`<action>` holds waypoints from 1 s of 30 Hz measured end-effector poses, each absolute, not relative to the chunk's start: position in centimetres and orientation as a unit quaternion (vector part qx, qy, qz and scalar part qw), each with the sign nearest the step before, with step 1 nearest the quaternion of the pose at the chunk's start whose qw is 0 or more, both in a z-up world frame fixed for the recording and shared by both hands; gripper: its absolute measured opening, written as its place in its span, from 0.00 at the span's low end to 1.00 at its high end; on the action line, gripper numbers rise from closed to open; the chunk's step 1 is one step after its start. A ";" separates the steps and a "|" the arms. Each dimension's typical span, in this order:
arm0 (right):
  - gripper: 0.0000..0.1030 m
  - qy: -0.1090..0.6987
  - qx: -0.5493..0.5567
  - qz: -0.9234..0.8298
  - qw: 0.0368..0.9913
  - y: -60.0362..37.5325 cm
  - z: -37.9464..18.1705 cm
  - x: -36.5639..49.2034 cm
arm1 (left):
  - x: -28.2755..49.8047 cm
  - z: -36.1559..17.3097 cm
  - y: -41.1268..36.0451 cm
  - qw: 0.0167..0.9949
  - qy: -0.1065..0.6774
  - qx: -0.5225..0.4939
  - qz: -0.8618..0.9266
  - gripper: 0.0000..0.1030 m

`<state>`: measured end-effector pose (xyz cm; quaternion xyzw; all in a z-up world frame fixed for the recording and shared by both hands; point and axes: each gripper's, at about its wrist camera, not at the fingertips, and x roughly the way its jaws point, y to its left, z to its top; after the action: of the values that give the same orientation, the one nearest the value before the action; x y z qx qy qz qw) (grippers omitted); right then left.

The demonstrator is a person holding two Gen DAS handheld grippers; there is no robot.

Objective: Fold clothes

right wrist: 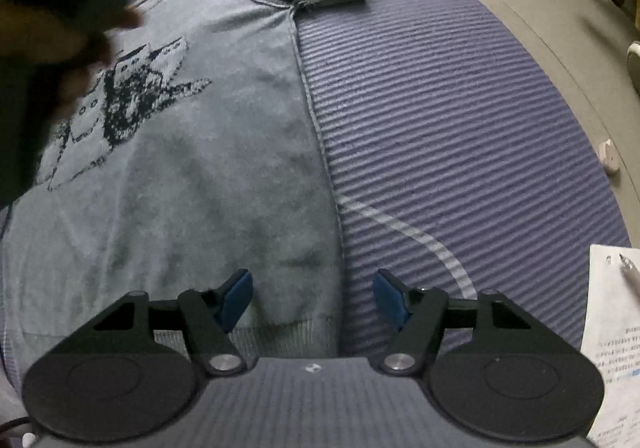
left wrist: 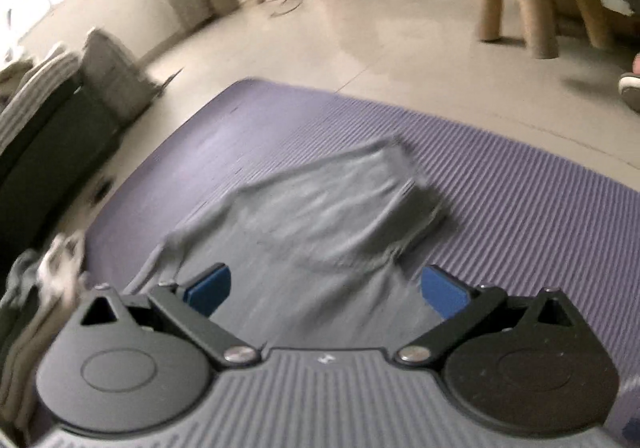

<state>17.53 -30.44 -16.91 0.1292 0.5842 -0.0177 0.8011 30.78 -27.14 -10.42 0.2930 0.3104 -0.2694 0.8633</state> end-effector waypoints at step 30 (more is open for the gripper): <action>0.11 0.536 0.201 0.007 0.820 -32.8 -17.4 18.5 | 35.0 -12.9 -31.4 0.872 0.350 0.235 -0.248 0.10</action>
<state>18.51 -32.79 -17.37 0.2012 0.5361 0.0072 0.8198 35.02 -31.36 -12.91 0.2345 0.3495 -0.2484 0.8724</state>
